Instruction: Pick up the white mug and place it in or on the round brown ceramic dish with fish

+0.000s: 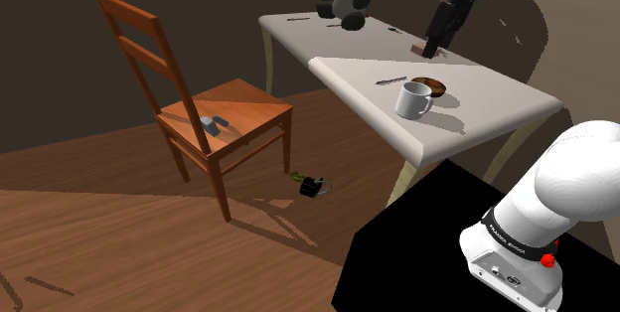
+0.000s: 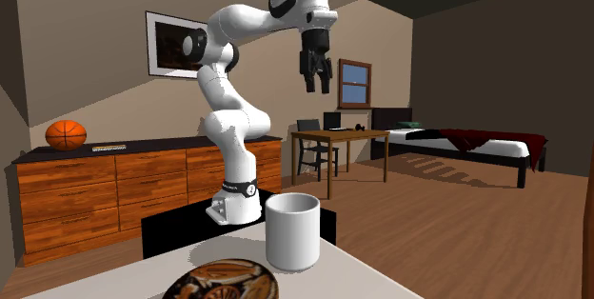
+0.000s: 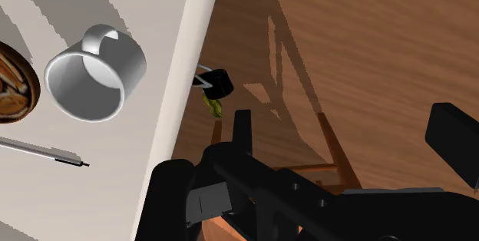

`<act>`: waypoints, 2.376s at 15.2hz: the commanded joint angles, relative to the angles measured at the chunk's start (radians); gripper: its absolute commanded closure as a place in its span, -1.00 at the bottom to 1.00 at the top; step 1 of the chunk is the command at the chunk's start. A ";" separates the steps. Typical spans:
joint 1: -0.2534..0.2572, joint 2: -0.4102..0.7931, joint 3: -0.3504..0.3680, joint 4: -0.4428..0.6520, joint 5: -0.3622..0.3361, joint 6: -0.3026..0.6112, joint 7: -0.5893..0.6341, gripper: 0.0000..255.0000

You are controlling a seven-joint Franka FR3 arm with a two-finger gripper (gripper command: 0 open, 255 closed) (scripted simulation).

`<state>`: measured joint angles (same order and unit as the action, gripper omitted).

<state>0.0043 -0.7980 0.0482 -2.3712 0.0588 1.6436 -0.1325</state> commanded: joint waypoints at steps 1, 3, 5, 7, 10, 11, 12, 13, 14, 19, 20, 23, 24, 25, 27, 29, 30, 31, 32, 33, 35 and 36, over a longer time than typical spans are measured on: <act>0.000 0.000 0.000 0.000 0.000 0.000 0.000 -1.00; -0.013 0.015 -0.035 -0.030 -0.021 0.045 -0.042 -1.00; -0.026 0.035 -0.071 -0.056 -0.042 0.091 -0.084 -1.00; -0.039 0.062 -0.107 -0.076 -0.062 0.139 -0.126 -1.00; -0.057 0.113 -0.161 -0.097 -0.089 0.213 -0.188 -1.00; -0.063 0.133 -0.180 -0.101 -0.097 0.237 -0.208 -1.00; -0.068 0.154 -0.198 -0.104 -0.104 0.262 -0.229 -1.00; -0.073 0.177 -0.217 -0.105 -0.110 0.287 -0.250 -1.00; -0.078 0.201 -0.235 -0.105 -0.115 0.312 -0.271 -1.00; -0.093 0.340 -0.328 -0.084 -0.126 0.432 -0.380 -1.00; -0.094 0.371 -0.346 -0.076 -0.124 0.455 -0.404 -1.00; -0.095 0.470 -0.401 -0.043 -0.106 0.520 -0.478 -1.00; -0.095 0.505 -0.418 -0.029 -0.096 0.541 -0.504 -1.00; -0.094 0.541 -0.436 -0.014 -0.084 0.560 -0.531 -1.00; -0.093 0.615 -0.468 0.021 -0.051 0.595 -0.590 -1.00; -0.095 0.693 -0.496 0.061 -0.009 0.625 -0.652 -1.00; -0.096 0.698 -0.497 0.063 -0.005 0.626 -0.657 -1.00; -0.095 0.707 -0.497 0.058 0.000 0.640 -0.661 -1.00; -0.095 0.716 -0.498 0.053 0.006 0.653 -0.665 -1.00; -0.094 0.726 -0.498 0.047 0.012 0.667 -0.669 -1.00; -0.092 0.745 -0.499 0.038 0.026 0.693 -0.679 -1.00; -0.091 0.755 -0.499 0.033 0.033 0.706 -0.684 -1.00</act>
<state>-0.0867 -0.0478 -0.4499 -2.3312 0.0875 2.3387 -0.8123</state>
